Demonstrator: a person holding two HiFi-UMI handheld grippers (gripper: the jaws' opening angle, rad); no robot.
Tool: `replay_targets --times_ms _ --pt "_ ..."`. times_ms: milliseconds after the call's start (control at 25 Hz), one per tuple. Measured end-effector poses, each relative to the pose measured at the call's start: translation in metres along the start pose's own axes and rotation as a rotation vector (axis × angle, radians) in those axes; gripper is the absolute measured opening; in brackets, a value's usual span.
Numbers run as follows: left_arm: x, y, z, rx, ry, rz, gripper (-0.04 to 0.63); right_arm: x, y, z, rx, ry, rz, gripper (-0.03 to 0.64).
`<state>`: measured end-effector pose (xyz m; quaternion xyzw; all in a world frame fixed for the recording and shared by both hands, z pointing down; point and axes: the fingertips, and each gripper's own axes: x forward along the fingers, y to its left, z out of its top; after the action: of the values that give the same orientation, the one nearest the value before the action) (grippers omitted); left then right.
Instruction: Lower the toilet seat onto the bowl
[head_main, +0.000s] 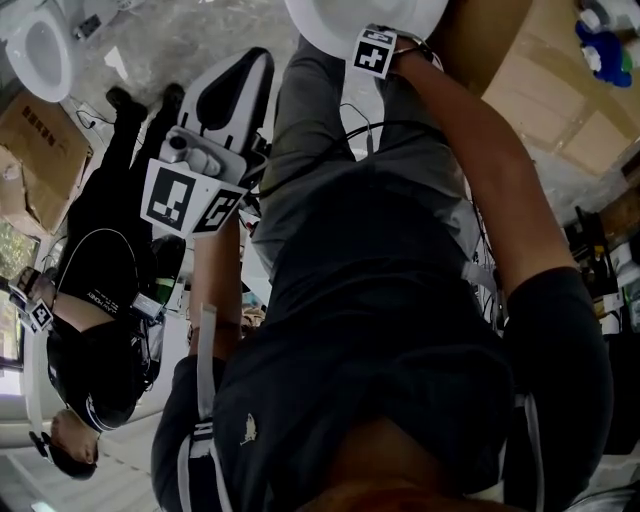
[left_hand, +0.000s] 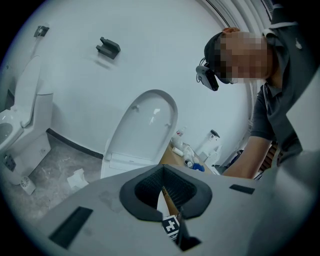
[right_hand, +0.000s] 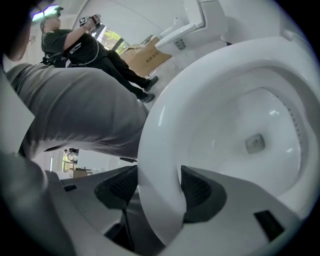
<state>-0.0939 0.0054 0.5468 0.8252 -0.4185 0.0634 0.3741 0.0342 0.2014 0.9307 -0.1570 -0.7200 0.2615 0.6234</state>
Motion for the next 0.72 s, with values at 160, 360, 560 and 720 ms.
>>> replay_targets --times_ms 160,360,560,720 --pt "0.004 0.002 -0.004 0.002 0.005 0.005 0.005 0.006 -0.011 -0.005 0.020 0.045 0.000 0.273" --pt "0.006 0.003 -0.007 0.003 0.006 0.013 0.005 0.014 -0.009 -0.005 0.038 0.077 0.043 0.273" --pt "0.002 -0.010 0.004 0.011 -0.012 0.017 0.005 -0.016 -0.020 -0.011 0.143 -0.024 -0.082 0.307" --pt "-0.003 -0.027 0.028 0.031 -0.051 0.009 0.005 -0.087 -0.032 -0.008 0.318 -0.256 -0.178 0.264"
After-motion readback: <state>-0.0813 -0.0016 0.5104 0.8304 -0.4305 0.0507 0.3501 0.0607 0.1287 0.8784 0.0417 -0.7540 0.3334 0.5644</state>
